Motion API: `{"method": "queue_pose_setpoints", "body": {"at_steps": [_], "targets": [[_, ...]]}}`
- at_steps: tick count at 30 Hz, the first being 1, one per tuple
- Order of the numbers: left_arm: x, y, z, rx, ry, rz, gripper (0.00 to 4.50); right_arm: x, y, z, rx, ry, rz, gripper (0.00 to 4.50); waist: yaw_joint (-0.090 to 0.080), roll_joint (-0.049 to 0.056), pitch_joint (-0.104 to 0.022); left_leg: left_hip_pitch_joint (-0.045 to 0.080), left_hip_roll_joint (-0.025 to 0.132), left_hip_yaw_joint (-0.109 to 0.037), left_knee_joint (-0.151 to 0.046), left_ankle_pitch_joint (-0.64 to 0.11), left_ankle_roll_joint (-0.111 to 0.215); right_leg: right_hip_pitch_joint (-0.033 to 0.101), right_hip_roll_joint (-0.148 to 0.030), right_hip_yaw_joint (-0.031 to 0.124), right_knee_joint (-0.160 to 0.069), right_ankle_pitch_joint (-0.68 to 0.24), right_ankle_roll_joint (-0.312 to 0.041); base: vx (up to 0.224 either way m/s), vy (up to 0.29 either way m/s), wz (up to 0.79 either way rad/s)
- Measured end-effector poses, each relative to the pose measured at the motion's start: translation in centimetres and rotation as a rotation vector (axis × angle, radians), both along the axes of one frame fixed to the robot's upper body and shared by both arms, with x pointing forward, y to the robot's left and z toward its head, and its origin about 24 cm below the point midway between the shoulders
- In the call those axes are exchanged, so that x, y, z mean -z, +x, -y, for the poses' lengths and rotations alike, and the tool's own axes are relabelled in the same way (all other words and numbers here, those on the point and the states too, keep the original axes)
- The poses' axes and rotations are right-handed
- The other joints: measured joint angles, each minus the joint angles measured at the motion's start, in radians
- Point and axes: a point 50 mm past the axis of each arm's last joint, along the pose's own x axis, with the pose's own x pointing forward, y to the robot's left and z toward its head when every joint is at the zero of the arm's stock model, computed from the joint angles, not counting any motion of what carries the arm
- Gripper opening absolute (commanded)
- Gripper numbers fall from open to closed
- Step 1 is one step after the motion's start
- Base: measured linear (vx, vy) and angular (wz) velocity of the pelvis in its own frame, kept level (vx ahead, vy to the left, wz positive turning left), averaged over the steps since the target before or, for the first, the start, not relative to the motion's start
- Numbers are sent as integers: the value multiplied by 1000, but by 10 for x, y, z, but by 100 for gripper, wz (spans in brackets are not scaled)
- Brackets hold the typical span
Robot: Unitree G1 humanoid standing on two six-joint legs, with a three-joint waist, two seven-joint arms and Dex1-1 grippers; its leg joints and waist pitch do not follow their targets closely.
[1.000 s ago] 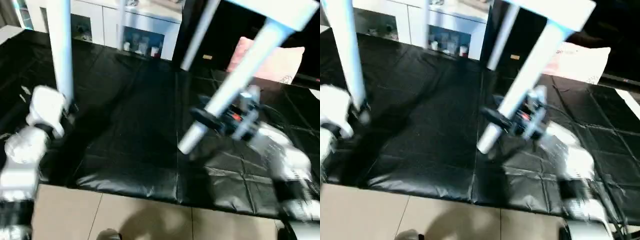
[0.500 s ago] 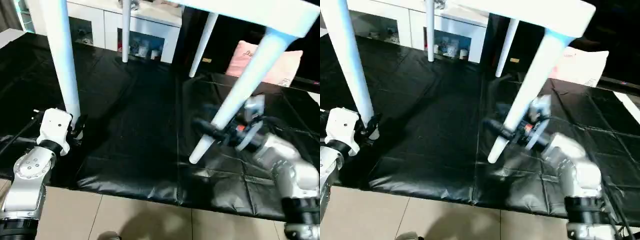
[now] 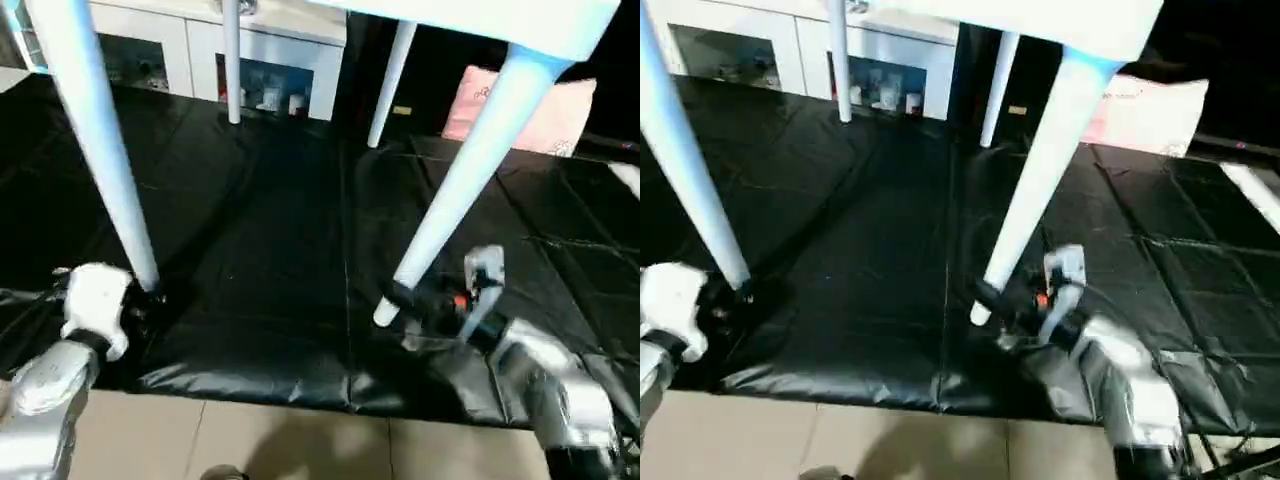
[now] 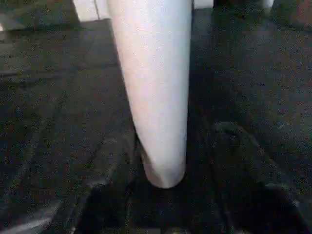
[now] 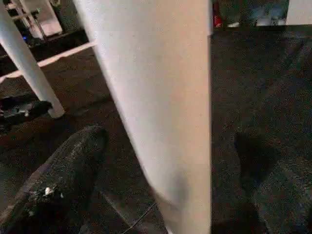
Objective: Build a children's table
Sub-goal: Flip table
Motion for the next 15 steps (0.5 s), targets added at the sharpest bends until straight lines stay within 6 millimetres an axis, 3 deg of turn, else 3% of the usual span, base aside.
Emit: {"method": "queue_pose_setpoints", "body": {"at_steps": [2,3,6,10,15], "targets": [[0,-8,3,-5,-63,27,305,4,-7,-1,32,0,2,450,1,-3,-3,0,0,0,-1,-2,-1,0,0,0,1,0,0,0,0,0],[0,-14,5,-8,-109,48,337,5,-12,-1,52,7,-4,450,0,-4,-3,-2,0,2,-4,-1,-1,0,0,0,1,0,0,0,0,0],[-6,-23,17,39,-182,89,343,6,-21,0,68,36,-26,450,0,-5,-4,-1,1,3,-9,-1,-2,-1,1,0,1,-1,0,0,0,0],[-3,-29,36,131,-190,64,379,10,-32,-2,71,1,-40,450,0,-7,-5,0,1,4,-10,-2,-3,-1,1,1,0,-5,4,0,0,0],[0,-31,34,82,-186,49,414,20,-49,1,172,-91,-80,450,-3,-6,-4,1,1,4,-10,-2,-3,0,1,2,-1,-5,5,0,0,0]]}}
